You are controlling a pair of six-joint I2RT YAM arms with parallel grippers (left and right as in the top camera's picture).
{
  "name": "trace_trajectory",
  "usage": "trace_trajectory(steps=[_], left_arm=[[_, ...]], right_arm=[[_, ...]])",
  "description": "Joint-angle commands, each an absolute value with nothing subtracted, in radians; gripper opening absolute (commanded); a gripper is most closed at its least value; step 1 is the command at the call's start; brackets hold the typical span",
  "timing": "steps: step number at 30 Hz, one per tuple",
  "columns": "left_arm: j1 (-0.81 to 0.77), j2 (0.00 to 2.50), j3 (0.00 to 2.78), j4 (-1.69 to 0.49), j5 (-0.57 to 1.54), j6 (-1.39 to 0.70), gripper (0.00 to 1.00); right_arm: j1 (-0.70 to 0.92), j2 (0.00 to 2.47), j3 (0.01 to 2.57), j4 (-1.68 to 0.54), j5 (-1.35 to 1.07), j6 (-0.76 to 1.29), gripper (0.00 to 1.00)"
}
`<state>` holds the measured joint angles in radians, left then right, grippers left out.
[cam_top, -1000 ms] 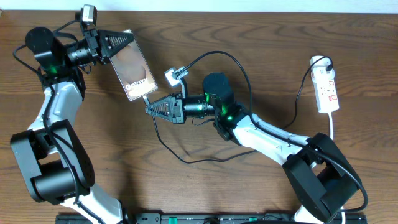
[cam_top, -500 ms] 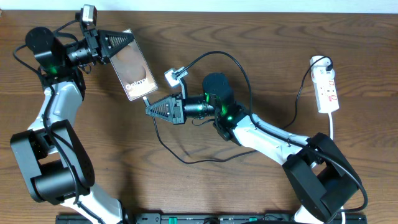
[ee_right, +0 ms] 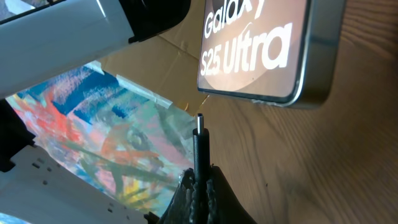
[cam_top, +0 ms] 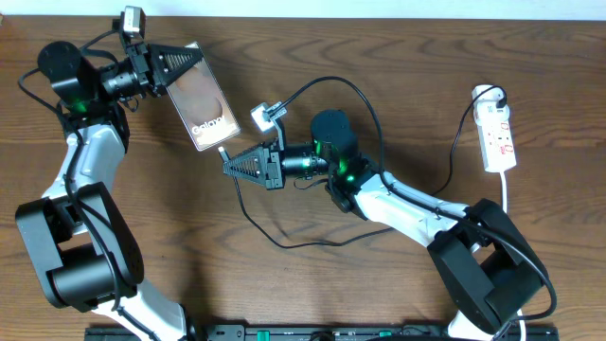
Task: Plug charger to phone and switch on socket
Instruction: 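Align and push the connector into the phone's bottom port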
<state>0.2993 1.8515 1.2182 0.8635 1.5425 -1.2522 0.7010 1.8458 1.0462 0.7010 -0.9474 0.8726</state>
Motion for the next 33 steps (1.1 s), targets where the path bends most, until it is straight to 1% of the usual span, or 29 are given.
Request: trace_trajectory(steps=[1,6,7,8,11,13,33], left_arm=[[0.318,1.829,1.229,0.87,1.536,-1.26,0.08],[0.344,1.829,1.229,0.87,1.532,-1.261,0.07],[0.347,1.829,1.229,0.87,1.536,-1.261,0.07],[0.347,1.829,1.229,0.87,1.537,-1.261,0.07],[0.345,1.829,1.229,0.87,1.537,-1.261,0.07],[0.346,1.829,1.229,0.87,1.537,-1.261,0.07],[0.317,1.829,1.229,0.87,1.57,-1.265,0.08]], right_arm=[[0.687,1.877,1.051,0.707,-0.975,0.813,0.01],[0.673,1.937,1.051,0.772,-1.029,0.836,0.01],[0.671,1.959,1.051,0.847,-1.056,0.87,0.01],[0.671,1.991,1.051,0.988,-1.078,0.951,0.01],[0.671,2.028,1.051,1.146,-1.08,1.049,0.01],[0.671,2.043,1.051,1.206,-1.082,1.09,0.01],[0.671,2.044,1.051,1.175,-1.029,1.133,0.01]])
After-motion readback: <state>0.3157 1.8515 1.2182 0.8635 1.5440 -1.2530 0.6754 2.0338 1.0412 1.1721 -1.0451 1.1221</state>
